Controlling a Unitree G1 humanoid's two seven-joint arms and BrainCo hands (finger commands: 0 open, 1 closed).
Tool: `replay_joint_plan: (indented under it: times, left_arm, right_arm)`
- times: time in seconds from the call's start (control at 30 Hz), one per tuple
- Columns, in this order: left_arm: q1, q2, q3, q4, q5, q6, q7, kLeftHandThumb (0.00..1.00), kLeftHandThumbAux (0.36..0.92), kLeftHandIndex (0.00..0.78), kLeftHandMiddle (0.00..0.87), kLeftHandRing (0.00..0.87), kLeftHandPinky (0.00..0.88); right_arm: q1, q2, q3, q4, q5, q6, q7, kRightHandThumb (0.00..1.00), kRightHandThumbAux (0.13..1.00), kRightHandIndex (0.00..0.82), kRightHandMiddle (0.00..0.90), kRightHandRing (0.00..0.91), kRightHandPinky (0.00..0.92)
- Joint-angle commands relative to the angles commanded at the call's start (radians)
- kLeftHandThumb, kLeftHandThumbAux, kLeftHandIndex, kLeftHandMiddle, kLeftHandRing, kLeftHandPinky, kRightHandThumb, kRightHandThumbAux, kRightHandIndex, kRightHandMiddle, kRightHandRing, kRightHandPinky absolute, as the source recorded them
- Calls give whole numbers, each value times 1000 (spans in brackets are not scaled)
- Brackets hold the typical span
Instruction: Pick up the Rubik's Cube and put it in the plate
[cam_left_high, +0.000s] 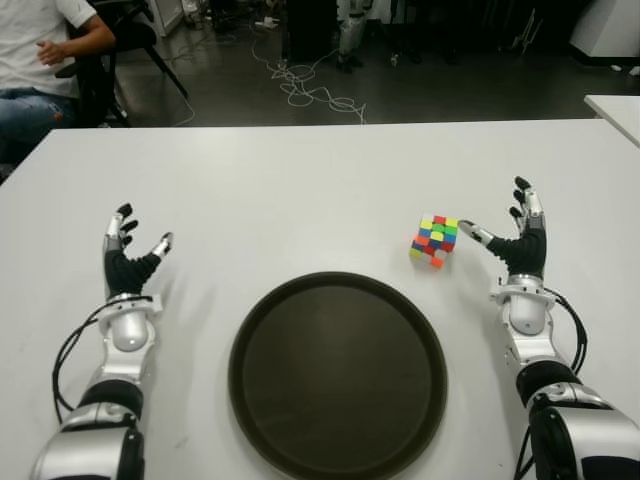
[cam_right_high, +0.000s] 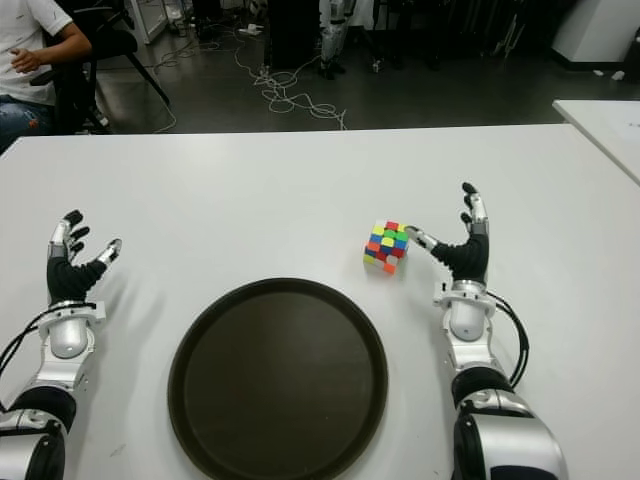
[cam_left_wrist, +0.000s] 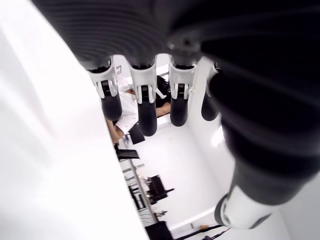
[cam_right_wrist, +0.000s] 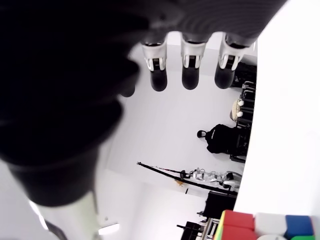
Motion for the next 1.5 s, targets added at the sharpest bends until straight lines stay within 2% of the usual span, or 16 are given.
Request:
replay_joint_plan:
  times: [0.33, 0.77, 1.1, 1.23, 1.5]
  left_arm:
    - [-4, -5, 14, -12, -24, 22, -18, 20, 811, 135, 145, 121, 105]
    - [-21, -1, 21, 7, -10, 47, 22, 31, 804, 125, 143, 128, 107]
    - [-28, -3, 20, 16, -8, 54, 31, 27, 809, 130, 149, 120, 84]
    - [-36, 3, 10, 32, 9, 71, 48, 15, 807, 120, 139, 116, 82]
    - [-52, 26, -52, 52, 106, 120, 148, 0, 766, 118, 140, 130, 102]
  right_arm:
    - [-3, -2, 6, 0, -5, -4, -10, 0, 858, 0, 0, 0, 0]
    - [-10, -6, 1, 5, 10, 15, 9, 0, 874, 8, 0, 0, 0]
    - [-11, -25, 12, 4, -12, 7, 6, 0, 879, 11, 14, 0, 0]
    - [-16, -51, 33, 7, -42, 3, 2, 0, 886, 14, 20, 0, 0]
    - [-27, -118, 101, 10, -135, -23, -14, 0, 893, 28, 30, 0, 8]
